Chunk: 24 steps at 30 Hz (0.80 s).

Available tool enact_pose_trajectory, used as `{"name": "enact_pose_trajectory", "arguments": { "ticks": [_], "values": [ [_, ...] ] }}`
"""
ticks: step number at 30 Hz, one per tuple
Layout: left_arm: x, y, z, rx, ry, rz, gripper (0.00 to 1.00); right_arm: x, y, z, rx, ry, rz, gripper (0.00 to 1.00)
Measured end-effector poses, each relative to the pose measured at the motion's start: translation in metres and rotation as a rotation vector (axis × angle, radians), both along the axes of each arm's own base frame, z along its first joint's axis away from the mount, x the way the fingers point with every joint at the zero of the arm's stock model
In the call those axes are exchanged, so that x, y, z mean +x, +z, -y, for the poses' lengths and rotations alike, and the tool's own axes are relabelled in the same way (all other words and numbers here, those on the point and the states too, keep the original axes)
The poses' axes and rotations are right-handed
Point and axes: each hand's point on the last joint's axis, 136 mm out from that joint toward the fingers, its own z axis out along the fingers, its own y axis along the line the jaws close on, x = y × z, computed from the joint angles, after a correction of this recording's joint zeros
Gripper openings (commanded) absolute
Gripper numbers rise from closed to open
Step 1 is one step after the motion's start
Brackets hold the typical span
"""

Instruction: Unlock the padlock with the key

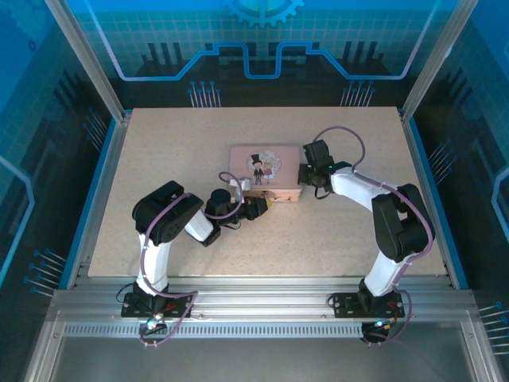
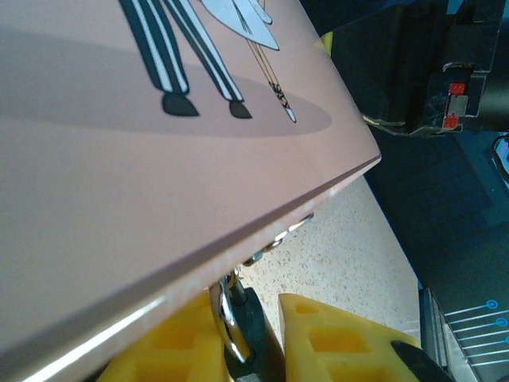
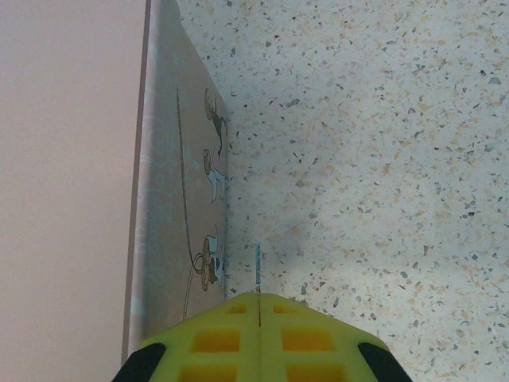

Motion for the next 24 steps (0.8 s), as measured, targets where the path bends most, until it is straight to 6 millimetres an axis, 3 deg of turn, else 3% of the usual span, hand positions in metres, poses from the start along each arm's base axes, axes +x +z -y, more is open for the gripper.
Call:
{"name": "enact_pose_trajectory", "arguments": {
  "ticks": [8, 15, 24],
  "values": [
    [-0.001, 0.001, -0.002, 0.016, 0.007, -0.050, 0.08, -0.013, -0.001, 0.004, -0.002, 0.009, -0.007, 0.00],
    [0.000, 0.002, -0.003, 0.040, 0.033, -0.173, 0.07, -0.037, 0.020, 0.015, 0.026, 0.012, 0.037, 0.00],
    [-0.002, 0.003, -0.007, 0.079, 0.076, -0.339, 0.08, -0.087, 0.040, 0.021, 0.138, 0.065, 0.113, 0.00]
  ]
}}
